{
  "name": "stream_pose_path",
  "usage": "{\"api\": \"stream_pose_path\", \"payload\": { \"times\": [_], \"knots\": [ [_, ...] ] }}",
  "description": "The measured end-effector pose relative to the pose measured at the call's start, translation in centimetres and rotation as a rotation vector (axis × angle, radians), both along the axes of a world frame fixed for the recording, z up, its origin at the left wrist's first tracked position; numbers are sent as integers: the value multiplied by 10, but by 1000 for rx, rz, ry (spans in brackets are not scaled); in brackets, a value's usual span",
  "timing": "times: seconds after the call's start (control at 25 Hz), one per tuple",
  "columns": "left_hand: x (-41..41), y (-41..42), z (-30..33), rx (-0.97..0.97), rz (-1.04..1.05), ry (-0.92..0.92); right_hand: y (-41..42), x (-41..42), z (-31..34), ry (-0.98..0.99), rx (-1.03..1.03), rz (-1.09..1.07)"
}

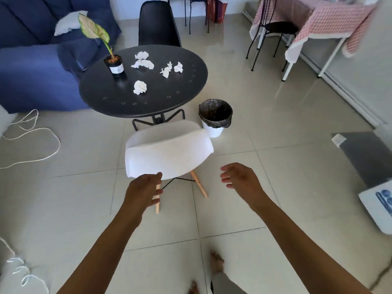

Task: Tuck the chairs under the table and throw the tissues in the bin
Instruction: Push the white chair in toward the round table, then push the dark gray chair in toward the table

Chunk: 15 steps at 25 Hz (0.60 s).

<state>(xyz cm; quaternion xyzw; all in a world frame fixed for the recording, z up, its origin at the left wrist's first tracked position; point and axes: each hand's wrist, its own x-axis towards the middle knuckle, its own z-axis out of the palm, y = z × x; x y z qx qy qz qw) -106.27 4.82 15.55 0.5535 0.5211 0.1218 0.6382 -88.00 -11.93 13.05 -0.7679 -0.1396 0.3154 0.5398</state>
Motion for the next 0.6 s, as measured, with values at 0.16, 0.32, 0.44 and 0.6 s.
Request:
{"api": "stream_pose_path", "payload": {
  "times": [0.16, 0.32, 0.44, 0.6],
  "knots": [
    [22, -47, -48, 200, -257, 256, -80, 1, -43, -258, -256, 22],
    [67, -95, -111, 456, -699, 587, -167, 26, -90, -292, -520, 19],
    [102, -127, -153, 511, -852, 701, -229, 49, -126, -246, -704, 92],
    [154, -166, -180, 484, -976, 830, -294, 83, -156, -116, -859, 292]
  ]
}}
